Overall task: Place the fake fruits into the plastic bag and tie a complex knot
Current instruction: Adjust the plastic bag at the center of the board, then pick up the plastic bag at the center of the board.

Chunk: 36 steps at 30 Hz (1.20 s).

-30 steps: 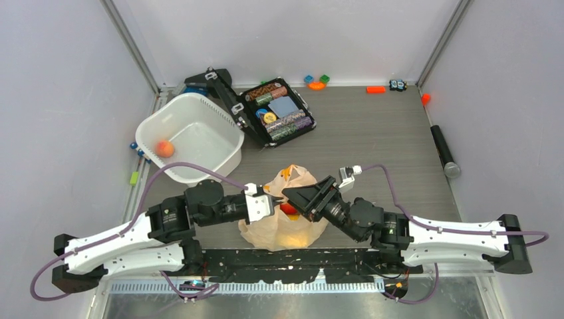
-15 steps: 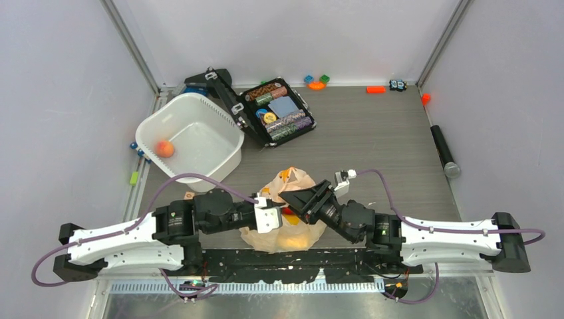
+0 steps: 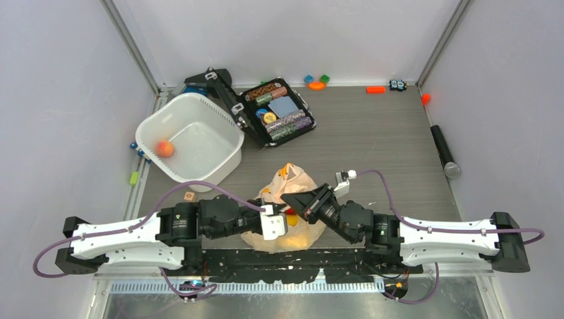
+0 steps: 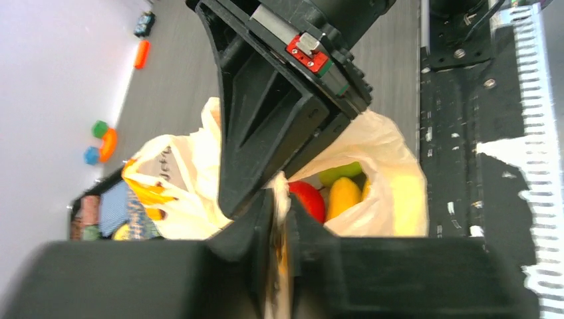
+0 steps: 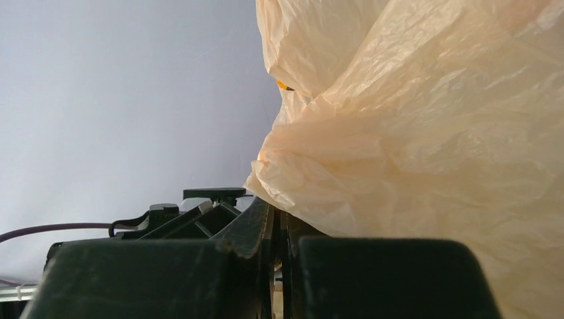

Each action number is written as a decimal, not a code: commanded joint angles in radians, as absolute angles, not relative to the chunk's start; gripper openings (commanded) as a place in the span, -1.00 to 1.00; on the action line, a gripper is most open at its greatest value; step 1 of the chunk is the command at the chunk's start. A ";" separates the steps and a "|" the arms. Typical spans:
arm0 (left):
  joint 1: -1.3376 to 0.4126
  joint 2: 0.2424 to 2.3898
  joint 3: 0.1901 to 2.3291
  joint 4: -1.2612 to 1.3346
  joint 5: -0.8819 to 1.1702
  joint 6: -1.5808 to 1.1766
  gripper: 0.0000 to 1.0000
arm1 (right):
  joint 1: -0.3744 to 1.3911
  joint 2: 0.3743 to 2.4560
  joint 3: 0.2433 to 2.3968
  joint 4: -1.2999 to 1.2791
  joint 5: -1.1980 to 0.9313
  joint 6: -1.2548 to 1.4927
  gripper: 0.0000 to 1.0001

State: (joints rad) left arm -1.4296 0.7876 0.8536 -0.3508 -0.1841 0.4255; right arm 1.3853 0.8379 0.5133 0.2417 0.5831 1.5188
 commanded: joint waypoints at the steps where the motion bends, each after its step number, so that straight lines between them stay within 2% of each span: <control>1: -1.439 0.775 0.890 -0.372 -0.203 0.402 -0.28 | 1.382 0.813 0.517 0.270 0.676 1.458 -0.89; 2: -1.439 0.772 0.900 -0.384 -0.210 0.393 0.07 | 1.377 0.800 0.520 0.265 0.684 1.418 -0.90; 4: -1.439 0.768 0.929 -0.414 -0.223 0.360 0.52 | 1.354 0.778 0.529 0.248 0.698 1.343 -0.90; 5: -1.439 0.765 0.947 -0.432 -0.222 0.341 0.82 | 1.341 0.773 0.533 0.237 0.686 1.284 -0.90; 8: -1.439 0.755 1.011 -0.485 -0.194 0.266 0.98 | 1.258 0.765 0.577 0.217 0.626 1.157 -0.90; 17: -1.384 0.729 1.153 -0.551 -0.226 -0.138 0.98 | 1.073 0.838 0.793 0.150 0.306 0.748 -0.90; 27: -1.286 0.575 1.120 -0.552 -0.280 -0.345 0.98 | 0.934 0.979 1.109 0.034 -0.273 0.408 -0.90; 31: -1.251 0.524 1.055 -0.514 -0.267 -0.438 0.99 | 0.893 0.966 1.072 0.034 -0.444 0.352 -0.90; 36: -1.235 0.492 0.945 -0.403 -0.244 -0.542 0.98 | 0.866 0.910 0.838 0.352 -0.555 0.483 -0.90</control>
